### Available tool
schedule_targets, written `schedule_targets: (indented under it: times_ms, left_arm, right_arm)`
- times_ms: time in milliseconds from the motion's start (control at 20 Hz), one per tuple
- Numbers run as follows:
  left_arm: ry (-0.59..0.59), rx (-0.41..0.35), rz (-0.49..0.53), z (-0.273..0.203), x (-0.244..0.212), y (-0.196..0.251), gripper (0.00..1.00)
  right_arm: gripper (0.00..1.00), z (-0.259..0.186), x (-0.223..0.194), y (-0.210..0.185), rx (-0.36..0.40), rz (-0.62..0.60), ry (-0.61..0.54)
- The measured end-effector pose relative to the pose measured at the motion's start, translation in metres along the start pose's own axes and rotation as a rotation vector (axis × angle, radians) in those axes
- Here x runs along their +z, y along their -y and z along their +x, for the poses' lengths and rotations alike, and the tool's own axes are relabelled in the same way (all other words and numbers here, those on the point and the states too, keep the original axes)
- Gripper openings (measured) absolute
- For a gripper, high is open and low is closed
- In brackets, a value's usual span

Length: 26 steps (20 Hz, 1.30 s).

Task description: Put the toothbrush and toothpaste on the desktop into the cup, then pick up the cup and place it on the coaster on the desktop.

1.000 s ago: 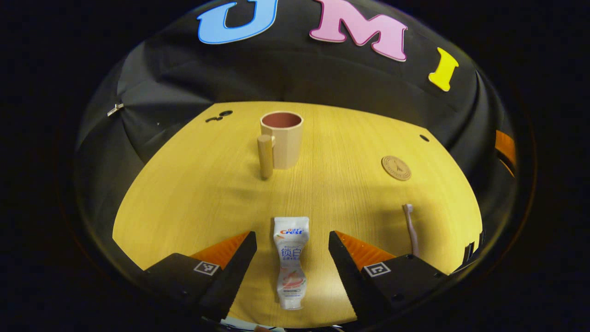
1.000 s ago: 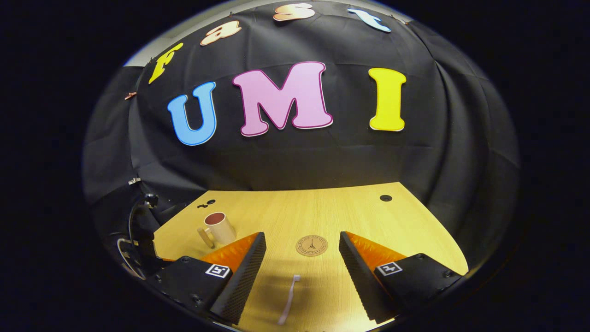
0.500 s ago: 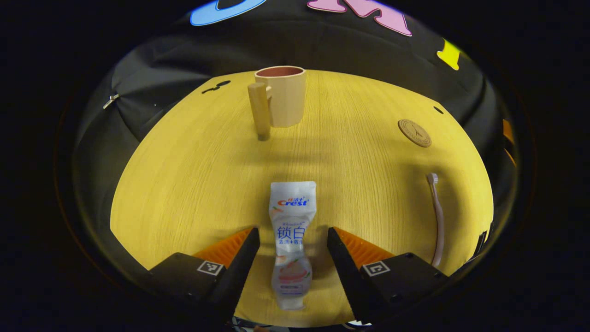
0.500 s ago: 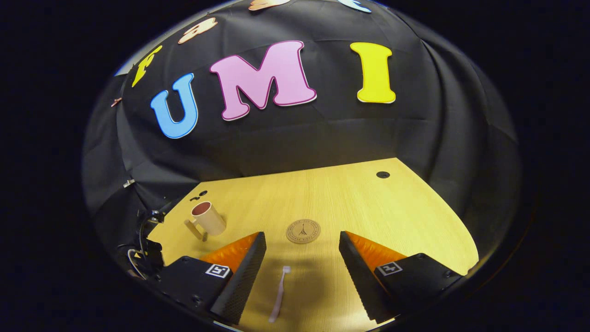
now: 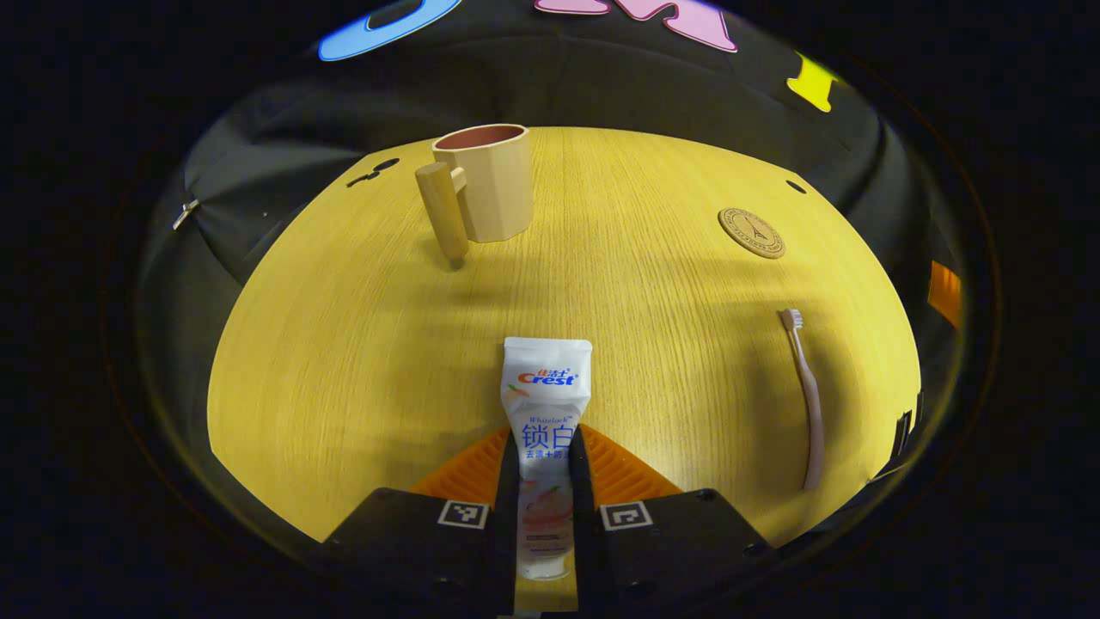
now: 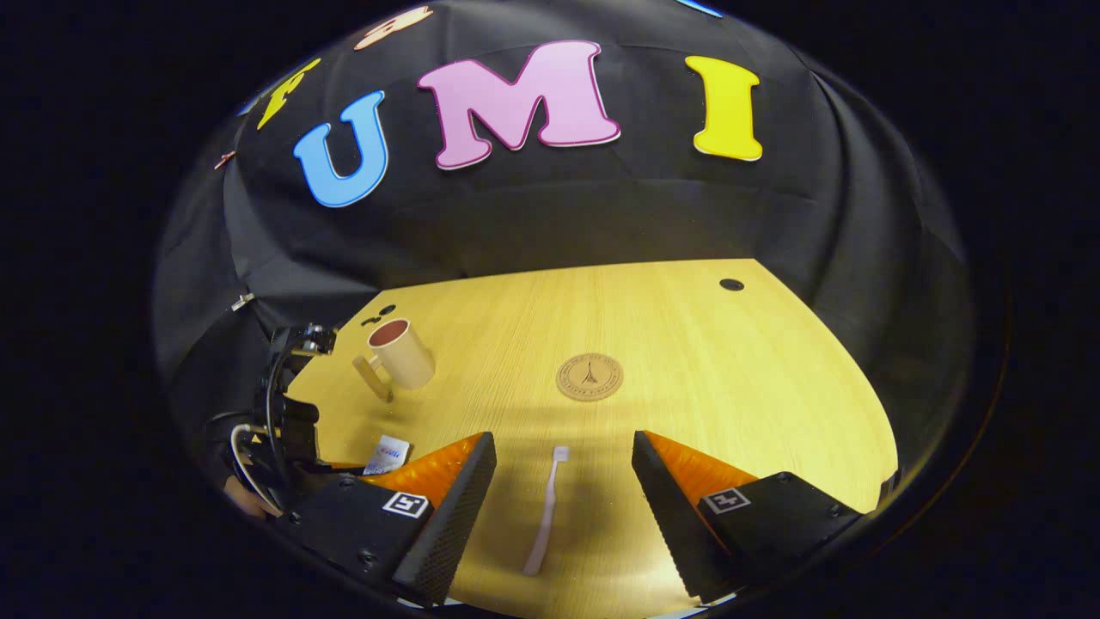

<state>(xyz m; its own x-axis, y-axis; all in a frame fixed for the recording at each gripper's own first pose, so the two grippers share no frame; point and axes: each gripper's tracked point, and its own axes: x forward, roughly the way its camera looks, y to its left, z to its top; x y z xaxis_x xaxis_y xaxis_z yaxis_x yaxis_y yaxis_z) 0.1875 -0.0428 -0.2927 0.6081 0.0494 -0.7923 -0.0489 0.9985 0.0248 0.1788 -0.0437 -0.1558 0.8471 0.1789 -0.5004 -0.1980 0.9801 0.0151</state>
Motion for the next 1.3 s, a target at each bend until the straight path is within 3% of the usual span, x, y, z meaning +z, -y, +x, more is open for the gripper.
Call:
schedule_targets:
  times_ms: [200,350,650,1000,1050,1100,1300]
  left_arm:
    - [0.008,-0.067,-0.004,-0.001,0.001,0.002,0.28]
    - [0.006,-0.136,-0.065,-0.005,0.000,0.004,0.25]
    - [0.026,-0.168,-0.068,-0.036,-0.008,-0.006,0.25]
    - [0.041,-0.196,-0.098,-0.058,-0.007,-0.003,0.25]
    - [0.040,-0.194,-0.095,-0.058,-0.007,-0.002,0.25]
    - [0.038,-0.192,-0.094,-0.058,-0.008,-0.003,0.20]
    - [0.028,-0.187,-0.098,-0.058,-0.010,-0.006,0.29]
  right_arm:
    - [0.99,0.010,-0.030,-0.007,-0.022,-0.022,-0.085]
    - [0.99,0.023,-0.052,-0.008,-0.035,0.012,-0.153]
    - [0.99,0.049,-0.082,0.005,-0.096,0.042,-0.277]
    - [0.98,0.067,-0.102,0.004,-0.102,0.033,-0.373]
    - [0.82,0.068,-0.105,0.002,-0.101,0.028,-0.383]
    - [0.96,0.067,-0.108,0.001,-0.099,0.020,-0.392]
    - [0.83,0.068,-0.114,0.003,-0.117,-0.060,-0.405]
